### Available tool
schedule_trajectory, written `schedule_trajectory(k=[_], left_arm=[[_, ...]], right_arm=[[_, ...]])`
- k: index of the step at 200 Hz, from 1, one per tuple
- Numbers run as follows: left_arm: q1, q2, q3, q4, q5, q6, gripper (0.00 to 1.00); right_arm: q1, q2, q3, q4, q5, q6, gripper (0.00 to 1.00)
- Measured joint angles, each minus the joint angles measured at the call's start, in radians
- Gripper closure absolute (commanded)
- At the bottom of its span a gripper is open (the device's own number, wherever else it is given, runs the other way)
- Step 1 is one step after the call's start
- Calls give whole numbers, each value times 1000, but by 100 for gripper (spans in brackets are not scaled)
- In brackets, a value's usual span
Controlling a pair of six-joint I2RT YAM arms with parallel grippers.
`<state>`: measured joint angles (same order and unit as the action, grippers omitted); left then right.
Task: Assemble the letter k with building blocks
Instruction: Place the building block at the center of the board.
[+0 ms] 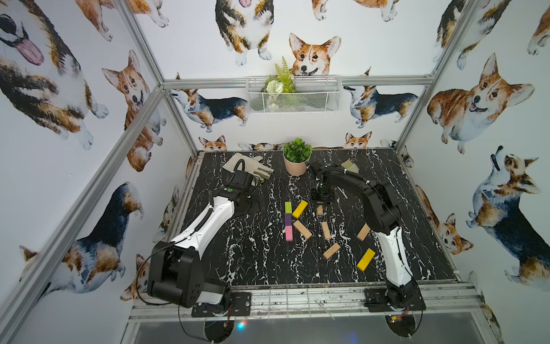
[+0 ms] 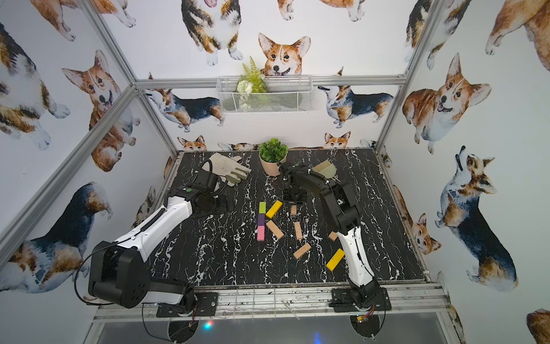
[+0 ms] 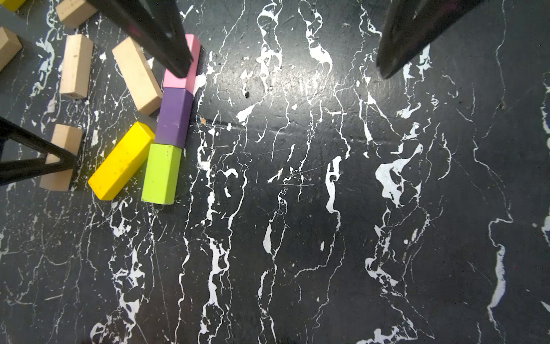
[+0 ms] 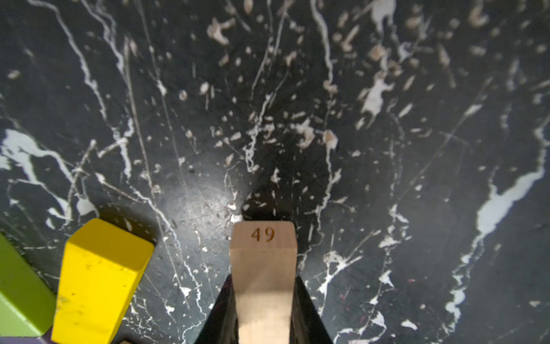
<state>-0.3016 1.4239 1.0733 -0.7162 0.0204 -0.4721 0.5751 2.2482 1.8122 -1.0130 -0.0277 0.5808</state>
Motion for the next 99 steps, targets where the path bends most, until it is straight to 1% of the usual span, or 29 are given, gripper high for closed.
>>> schedule_trajectory(k=[34, 63, 71, 87, 99], left_arm=[[0, 3, 0, 0, 0, -3, 1], [0, 3, 0, 1, 1, -3, 1], [0, 3, 0, 2, 1, -3, 0], [0, 4, 0, 5, 2, -3, 0], [0, 5, 0, 5, 4, -3, 0]], right_arm=[[-6, 6, -1, 0, 0, -2, 78], [-11, 10, 1, -1, -8, -4, 73], [-12, 10, 2, -1, -11, -4, 70], [-12, 11, 3, -1, -13, -5, 60], [-12, 12, 4, -1, -22, -7, 57]])
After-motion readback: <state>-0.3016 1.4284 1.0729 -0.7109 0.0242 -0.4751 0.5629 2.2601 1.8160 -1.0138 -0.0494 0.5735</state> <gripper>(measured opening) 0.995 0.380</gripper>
